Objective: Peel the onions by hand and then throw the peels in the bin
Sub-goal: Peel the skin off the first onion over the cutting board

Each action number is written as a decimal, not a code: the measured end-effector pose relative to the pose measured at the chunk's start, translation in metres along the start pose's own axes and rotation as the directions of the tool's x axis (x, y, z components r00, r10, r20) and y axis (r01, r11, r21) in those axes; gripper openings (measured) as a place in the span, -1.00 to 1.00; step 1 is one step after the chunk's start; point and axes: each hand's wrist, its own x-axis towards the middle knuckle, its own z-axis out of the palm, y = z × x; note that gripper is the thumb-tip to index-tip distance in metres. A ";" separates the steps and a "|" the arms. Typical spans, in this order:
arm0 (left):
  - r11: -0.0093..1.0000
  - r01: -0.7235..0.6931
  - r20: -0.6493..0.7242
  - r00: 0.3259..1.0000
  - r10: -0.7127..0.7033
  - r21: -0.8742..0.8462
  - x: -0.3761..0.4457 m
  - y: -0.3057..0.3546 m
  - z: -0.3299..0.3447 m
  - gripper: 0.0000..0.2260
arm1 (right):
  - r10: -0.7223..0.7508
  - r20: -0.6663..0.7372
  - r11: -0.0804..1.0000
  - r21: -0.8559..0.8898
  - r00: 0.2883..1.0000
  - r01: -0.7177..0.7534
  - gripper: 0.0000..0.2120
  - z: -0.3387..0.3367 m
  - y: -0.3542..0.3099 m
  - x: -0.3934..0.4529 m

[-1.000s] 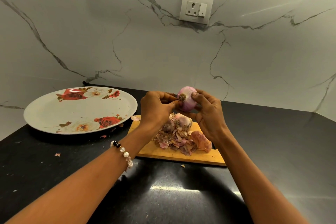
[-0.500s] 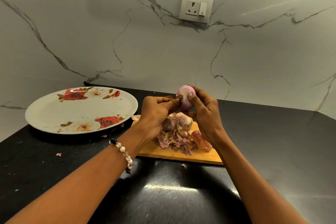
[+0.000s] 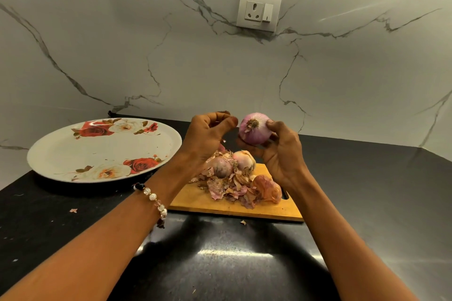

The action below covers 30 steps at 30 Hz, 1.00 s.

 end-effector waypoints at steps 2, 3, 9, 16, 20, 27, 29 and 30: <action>0.972 -0.145 0.008 0.989 0.146 0.185 -0.001 -0.004 -0.002 -0.86 | 0.010 0.014 1.000 0.025 1.000 -0.010 -0.90 0.001 -0.003 -0.001; 0.930 -0.236 0.023 0.971 0.239 0.281 -0.001 -0.007 -0.002 -0.81 | 0.011 0.026 1.000 0.027 1.000 -0.012 -0.89 0.001 -0.003 -0.002; 0.510 -0.638 0.246 0.731 0.636 0.577 0.001 -0.018 -0.001 -0.72 | 0.006 0.045 0.999 -0.043 0.999 -0.005 -0.87 0.001 -0.002 -0.003; 0.339 -0.693 0.382 0.665 0.642 0.637 0.002 -0.018 -0.008 -0.78 | -0.034 0.063 0.978 -0.203 0.997 0.046 -0.83 -0.002 0.004 0.000; 0.266 -0.685 0.404 0.651 0.643 0.679 -0.001 -0.017 -0.007 -0.77 | -0.032 0.063 0.978 -0.202 0.997 0.044 -0.83 -0.002 0.005 0.000; 0.292 -0.637 0.337 0.677 0.654 0.713 0.002 -0.019 -0.008 -0.88 | -0.002 0.109 0.975 -0.220 0.994 0.026 -0.83 -0.001 0.007 0.001; 0.443 -0.589 0.220 0.735 0.642 0.676 0.003 -0.017 -0.007 -0.92 | 0.018 0.105 0.980 -0.201 0.994 0.003 -0.85 -0.001 0.007 0.001; 0.536 -0.551 0.143 0.771 0.621 0.639 0.004 -0.016 -0.008 -0.93 | 0.026 0.095 0.981 -0.193 0.995 -0.007 -0.86 -0.001 0.006 0.001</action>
